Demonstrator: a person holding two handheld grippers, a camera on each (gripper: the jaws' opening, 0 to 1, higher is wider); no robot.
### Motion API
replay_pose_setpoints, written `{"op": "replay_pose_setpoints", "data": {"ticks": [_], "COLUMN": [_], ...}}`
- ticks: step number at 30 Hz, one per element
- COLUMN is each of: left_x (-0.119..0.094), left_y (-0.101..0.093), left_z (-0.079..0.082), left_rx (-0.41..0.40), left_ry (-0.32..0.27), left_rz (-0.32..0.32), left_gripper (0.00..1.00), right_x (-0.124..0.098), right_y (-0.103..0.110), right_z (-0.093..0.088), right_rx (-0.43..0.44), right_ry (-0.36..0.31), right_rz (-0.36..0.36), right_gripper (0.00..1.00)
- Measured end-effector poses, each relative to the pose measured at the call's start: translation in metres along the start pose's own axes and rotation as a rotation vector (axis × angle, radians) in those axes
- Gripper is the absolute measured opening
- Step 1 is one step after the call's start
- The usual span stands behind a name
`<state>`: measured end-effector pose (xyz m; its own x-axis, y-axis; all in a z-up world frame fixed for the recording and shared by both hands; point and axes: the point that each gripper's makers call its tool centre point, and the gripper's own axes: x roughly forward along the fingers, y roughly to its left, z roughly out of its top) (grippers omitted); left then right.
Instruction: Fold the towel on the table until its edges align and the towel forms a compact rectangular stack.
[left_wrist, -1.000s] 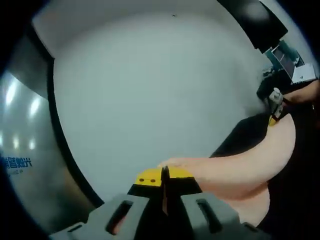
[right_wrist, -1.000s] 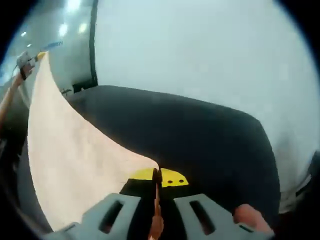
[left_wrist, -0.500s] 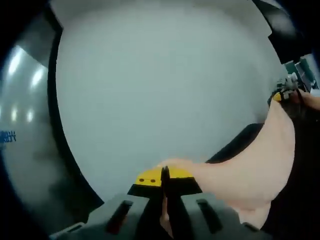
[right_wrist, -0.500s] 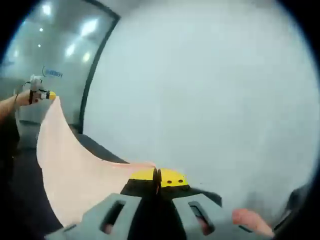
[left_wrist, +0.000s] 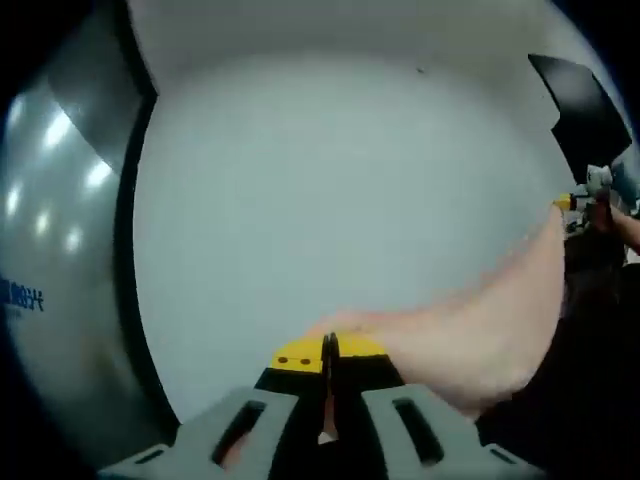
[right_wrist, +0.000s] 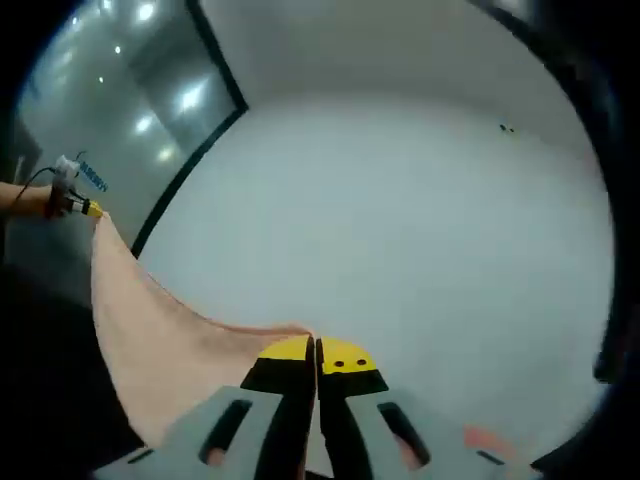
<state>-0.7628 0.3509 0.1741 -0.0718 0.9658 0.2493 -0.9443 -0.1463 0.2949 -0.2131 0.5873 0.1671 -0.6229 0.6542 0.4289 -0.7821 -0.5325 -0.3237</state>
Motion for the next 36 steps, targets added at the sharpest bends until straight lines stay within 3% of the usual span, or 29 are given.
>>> {"op": "replay_pose_setpoints", "data": {"ticks": [2, 4, 6, 7, 8, 9, 11, 12, 13, 14, 15, 17, 18, 19, 21, 24, 27, 29, 31, 34, 35, 36], "left_x": [-0.036, -0.081, -0.118, -0.138, -0.151, -0.164, -0.186, -0.196, -0.208, -0.213, -0.220, -0.225, -0.227, -0.230, -0.232, -0.235, -0.239, -0.242, -0.245, -0.255, -0.258, -0.260], "left_y": [-0.019, -0.051, -0.073, -0.088, -0.097, -0.101, -0.102, -0.110, -0.117, -0.117, -0.118, -0.121, -0.128, -0.135, -0.137, -0.138, -0.142, -0.135, -0.128, -0.132, -0.131, -0.132], "left_z": [-0.035, -0.071, -0.114, -0.131, -0.146, -0.170, -0.209, -0.219, -0.231, -0.238, -0.246, -0.246, -0.240, -0.236, -0.233, -0.244, -0.249, -0.255, -0.260, -0.265, -0.267, -0.266], "left_rx": [0.044, 0.056, 0.008, 0.037, -0.001, -0.048, 0.000, -0.011, -0.071, -0.099, -0.101, -0.126, -0.191, -0.202, -0.121, -0.071, -0.018, 0.047, 0.105, 0.196, 0.227, 0.296], "left_ry": [0.031, 0.042, 0.114, 0.115, 0.098, 0.167, 0.258, 0.288, 0.309, 0.327, 0.349, 0.353, 0.347, 0.335, 0.321, 0.397, 0.436, 0.465, 0.494, 0.522, 0.544, 0.569], "left_rz": [-0.091, -0.208, -0.283, -0.337, -0.347, -0.341, -0.304, -0.325, -0.351, -0.361, -0.365, -0.363, -0.378, -0.408, -0.439, -0.437, -0.458, -0.448, -0.433, -0.485, -0.489, -0.489], "left_gripper": [0.00, 0.00, 0.00, 0.00, 0.00, 0.00, 0.00, 0.00, 0.00, 0.00, 0.00, 0.00, 0.00, 0.00, 0.00, 0.00, 0.00, 0.02, 0.14, 0.22, 0.22, 0.21], "right_x": [-0.040, -0.081, -0.129, -0.158, -0.172, -0.193, -0.217, -0.228, -0.235, -0.243, -0.248, -0.250, -0.252, -0.254, -0.255, -0.264, -0.279, -0.285, -0.300, -0.307, -0.308, -0.308], "right_y": [0.012, 0.023, 0.030, 0.035, 0.037, 0.043, 0.052, 0.058, 0.064, 0.069, 0.074, 0.083, 0.083, 0.081, 0.086, 0.092, 0.098, 0.106, 0.114, 0.119, 0.118, 0.118], "right_z": [-0.031, -0.060, -0.084, -0.099, -0.106, -0.121, -0.139, -0.148, -0.155, -0.166, -0.167, -0.163, -0.164, -0.166, -0.166, -0.175, -0.196, -0.201, -0.218, -0.213, -0.210, -0.205], "right_rx": [0.003, 0.069, 0.164, 0.199, 0.197, 0.146, 0.138, 0.190, 0.211, 0.222, 0.173, 0.098, 0.120, 0.141, 0.160, 0.075, -0.071, -0.124, -0.139, -0.216, -0.234, -0.271], "right_ry": [0.042, 0.071, 0.091, 0.099, 0.104, 0.144, 0.173, 0.186, 0.197, 0.244, 0.266, 0.271, 0.292, 0.310, 0.328, 0.435, 0.604, 0.647, 0.777, 0.788, 0.787, 0.773], "right_rz": [-0.026, -0.041, -0.100, -0.160, -0.184, -0.197, -0.190, -0.176, -0.152, -0.145, -0.128, -0.091, -0.119, -0.138, -0.141, -0.134, -0.076, -0.014, 0.057, 0.109, 0.106, 0.121], "right_gripper": [0.00, 0.00, 0.00, 0.00, 0.00, 0.00, 0.00, 0.00, 0.00, 0.00, 0.00, 0.00, 0.00, 0.00, 0.00, 0.00, 0.00, 0.00, 0.02, 0.22, 0.26, 0.23]}}
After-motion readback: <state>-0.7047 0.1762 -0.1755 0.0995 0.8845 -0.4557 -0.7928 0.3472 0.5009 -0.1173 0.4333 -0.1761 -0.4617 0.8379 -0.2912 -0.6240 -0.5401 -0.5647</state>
